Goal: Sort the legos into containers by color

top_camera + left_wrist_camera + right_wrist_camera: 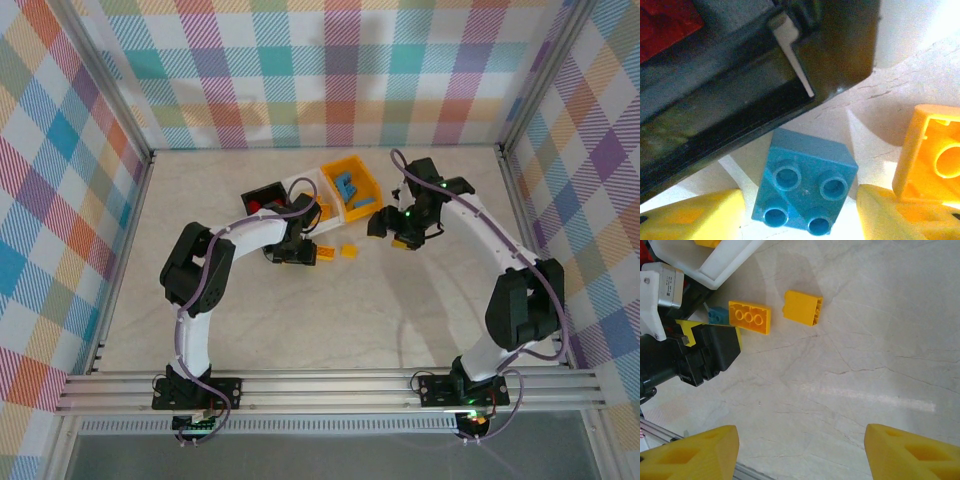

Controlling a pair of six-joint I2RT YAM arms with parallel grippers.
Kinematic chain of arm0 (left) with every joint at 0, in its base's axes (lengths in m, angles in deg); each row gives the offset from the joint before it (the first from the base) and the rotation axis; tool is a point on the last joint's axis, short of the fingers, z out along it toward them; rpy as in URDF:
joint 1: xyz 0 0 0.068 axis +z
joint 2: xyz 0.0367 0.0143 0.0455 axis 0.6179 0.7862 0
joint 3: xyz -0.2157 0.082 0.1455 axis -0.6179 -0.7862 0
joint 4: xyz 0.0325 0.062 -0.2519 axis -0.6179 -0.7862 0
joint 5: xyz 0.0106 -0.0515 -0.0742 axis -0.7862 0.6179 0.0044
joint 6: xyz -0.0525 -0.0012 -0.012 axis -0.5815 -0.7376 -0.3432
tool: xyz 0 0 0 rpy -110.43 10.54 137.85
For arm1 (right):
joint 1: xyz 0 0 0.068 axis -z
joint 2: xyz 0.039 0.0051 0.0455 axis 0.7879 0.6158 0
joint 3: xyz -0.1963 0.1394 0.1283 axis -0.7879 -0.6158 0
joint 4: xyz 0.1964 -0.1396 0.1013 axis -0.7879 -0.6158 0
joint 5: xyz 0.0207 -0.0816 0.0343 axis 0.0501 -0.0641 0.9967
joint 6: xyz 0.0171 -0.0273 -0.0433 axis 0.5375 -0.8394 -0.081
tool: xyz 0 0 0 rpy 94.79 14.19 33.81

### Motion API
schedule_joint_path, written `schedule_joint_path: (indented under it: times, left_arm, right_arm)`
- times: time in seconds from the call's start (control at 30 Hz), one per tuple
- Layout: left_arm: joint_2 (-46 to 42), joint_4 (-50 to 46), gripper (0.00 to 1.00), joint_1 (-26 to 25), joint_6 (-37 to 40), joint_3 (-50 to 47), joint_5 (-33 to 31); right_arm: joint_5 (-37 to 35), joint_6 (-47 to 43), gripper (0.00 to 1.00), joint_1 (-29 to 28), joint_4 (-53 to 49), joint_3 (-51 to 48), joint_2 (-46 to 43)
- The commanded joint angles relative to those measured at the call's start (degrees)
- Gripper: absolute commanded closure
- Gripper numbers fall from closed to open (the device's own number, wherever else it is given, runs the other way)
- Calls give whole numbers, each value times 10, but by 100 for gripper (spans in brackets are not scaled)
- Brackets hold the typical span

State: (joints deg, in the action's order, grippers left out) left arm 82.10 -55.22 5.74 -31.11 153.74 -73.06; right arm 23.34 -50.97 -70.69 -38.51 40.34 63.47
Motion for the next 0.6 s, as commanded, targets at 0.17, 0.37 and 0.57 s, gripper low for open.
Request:
schedule_joint_path:
  times: [0.17,0.37,0.57]
  left_arm:
    - [-7,176,42,2,20,-36,-79]
    - [-5,213,42,1,30,-62,-99]
    - [-11,257,42,-4,35,-81,-110]
  right_arm:
    - [36,-2,33,4,4,6,24]
    - [44,-3,33,4,1,4,25]
    - [41,-14,33,4,-19,21,31]
